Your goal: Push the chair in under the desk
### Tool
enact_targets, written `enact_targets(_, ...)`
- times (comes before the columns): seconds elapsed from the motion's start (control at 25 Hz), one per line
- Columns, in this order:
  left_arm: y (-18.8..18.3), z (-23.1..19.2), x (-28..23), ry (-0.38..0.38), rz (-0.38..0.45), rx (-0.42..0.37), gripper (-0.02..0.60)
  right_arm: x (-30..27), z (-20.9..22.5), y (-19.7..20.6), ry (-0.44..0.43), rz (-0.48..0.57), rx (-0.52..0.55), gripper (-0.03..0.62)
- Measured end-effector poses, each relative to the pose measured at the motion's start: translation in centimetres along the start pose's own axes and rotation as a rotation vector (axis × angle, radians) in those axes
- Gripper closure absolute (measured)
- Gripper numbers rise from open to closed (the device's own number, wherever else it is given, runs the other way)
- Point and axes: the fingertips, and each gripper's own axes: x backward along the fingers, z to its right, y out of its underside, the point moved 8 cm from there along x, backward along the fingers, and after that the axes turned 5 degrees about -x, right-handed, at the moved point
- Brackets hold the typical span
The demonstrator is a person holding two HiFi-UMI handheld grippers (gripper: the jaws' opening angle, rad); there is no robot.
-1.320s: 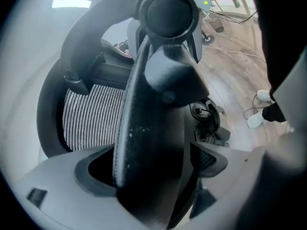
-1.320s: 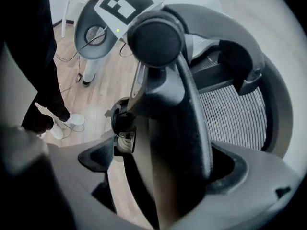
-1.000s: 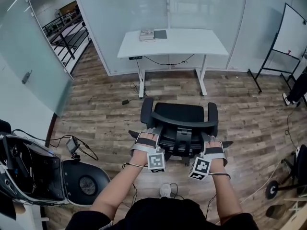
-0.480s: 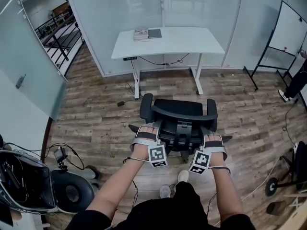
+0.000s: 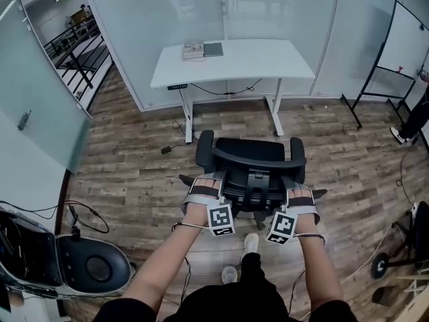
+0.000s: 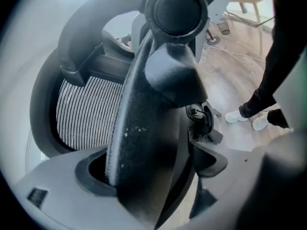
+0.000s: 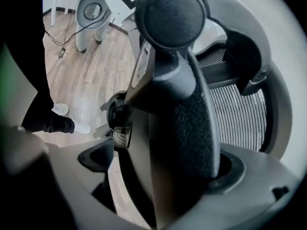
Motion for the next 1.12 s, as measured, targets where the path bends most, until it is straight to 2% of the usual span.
enact_targets(0.36,-0.1,-1.8,-2.2,-0.002,-0.028,0.024,0.100,-2.7,2.3,0.6,0.033,0.039,0.020,0.028)
enact_targets(0.8,1.1,-4.7,-6.2,-0.035,-0.042,0.027,0.098,-6.9,5.6,0.2,-0.034,0.029,-0.007,0.069)
enact_targets(1.0,1.4,-5.3,-7.6,-0.030,-0.058,0.033,0.100,-8.6,6.6,0.1,0.006,0.043,-0.006,0.068)
enact_targets(1.12,1.7,-6.2,-9.0,-0.031,-0.066,0.041,0.100,-10.2,7.7,0.0,-0.002,0.055,-0.003,0.068)
